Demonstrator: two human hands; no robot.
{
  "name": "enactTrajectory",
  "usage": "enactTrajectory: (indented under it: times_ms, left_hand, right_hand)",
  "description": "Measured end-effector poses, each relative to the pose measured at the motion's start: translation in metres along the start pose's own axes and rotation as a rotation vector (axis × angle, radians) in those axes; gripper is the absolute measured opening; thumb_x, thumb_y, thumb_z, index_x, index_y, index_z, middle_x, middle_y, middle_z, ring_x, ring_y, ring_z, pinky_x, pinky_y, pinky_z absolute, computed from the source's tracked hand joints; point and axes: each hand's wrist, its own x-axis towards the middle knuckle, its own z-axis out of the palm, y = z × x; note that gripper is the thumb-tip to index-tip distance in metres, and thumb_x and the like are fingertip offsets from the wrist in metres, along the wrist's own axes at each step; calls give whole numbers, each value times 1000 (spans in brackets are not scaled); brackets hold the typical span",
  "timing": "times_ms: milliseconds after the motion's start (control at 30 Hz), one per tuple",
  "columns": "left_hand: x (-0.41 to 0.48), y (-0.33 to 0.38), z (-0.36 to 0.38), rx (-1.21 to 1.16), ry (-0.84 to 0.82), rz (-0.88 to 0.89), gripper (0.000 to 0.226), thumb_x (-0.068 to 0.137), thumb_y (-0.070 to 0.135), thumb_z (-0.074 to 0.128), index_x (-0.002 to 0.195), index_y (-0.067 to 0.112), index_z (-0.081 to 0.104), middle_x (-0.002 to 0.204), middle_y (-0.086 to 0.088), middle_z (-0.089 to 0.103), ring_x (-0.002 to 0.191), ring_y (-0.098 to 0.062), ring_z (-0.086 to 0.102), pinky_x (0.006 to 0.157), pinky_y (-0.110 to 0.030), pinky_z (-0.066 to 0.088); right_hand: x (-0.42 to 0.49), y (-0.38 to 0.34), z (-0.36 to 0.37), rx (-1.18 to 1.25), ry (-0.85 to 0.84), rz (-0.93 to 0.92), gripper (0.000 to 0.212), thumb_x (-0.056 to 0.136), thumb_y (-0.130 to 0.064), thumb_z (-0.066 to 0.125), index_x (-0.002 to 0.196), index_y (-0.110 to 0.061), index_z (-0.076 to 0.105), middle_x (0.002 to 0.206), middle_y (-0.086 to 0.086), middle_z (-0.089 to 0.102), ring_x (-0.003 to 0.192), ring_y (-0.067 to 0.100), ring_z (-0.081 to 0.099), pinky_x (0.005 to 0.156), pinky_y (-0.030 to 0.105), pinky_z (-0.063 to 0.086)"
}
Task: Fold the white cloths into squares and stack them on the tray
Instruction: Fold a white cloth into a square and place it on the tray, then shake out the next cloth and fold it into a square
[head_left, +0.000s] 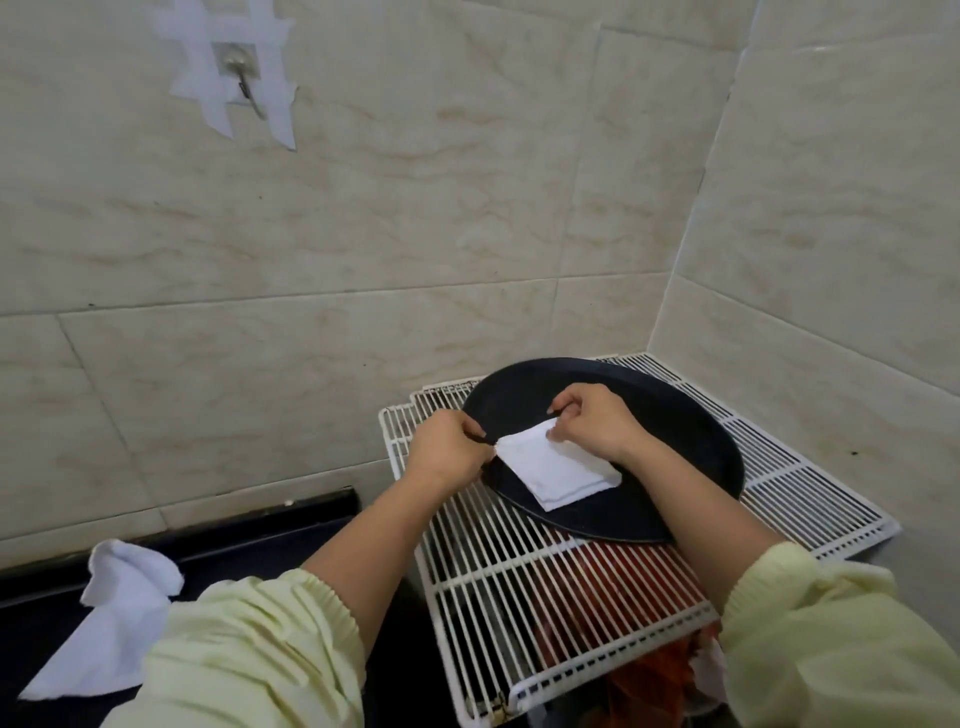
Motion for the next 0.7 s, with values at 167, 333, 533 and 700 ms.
enactTrajectory:
  times_ms: [167,333,533,700]
  left_hand:
    - [-8,-43,-55,125,105,35,17,87,23,66,98,11,72,97,-9,71,92,-24,66,76,-28,47]
    - [-22,-121,-132,142,229,-44,20,86,18,60,102,12,71,103,-10,71,99,-26,64,76,-23,43]
    - [-59,-226,-207,215,217,-142,25,83,19,61,106,14,67,104,-8,71,102,-27,63,84,-30,48]
    - [-95,-315,-251,291,161,-199,25,84,19,56,107,16,66,110,-5,67,101,-24,60,73,-27,42]
  right_hand:
    - [-6,-67,45,-29,-72,-162,29,79,-6,71,107,-7,66,85,6,66,85,21,63,84,38,52]
    - [-15,-145,123,-145,-113,-281,27,80,-13,67,107,-11,67,88,4,65,94,26,64,77,28,45]
    - [-50,-204,246,-97,-199,-204,18,81,-14,64,99,-14,66,85,5,60,90,28,61,73,26,40]
    - [-85,-228,337,-172,-313,-242,19,84,-18,60,102,-13,62,88,5,60,90,28,61,77,35,48]
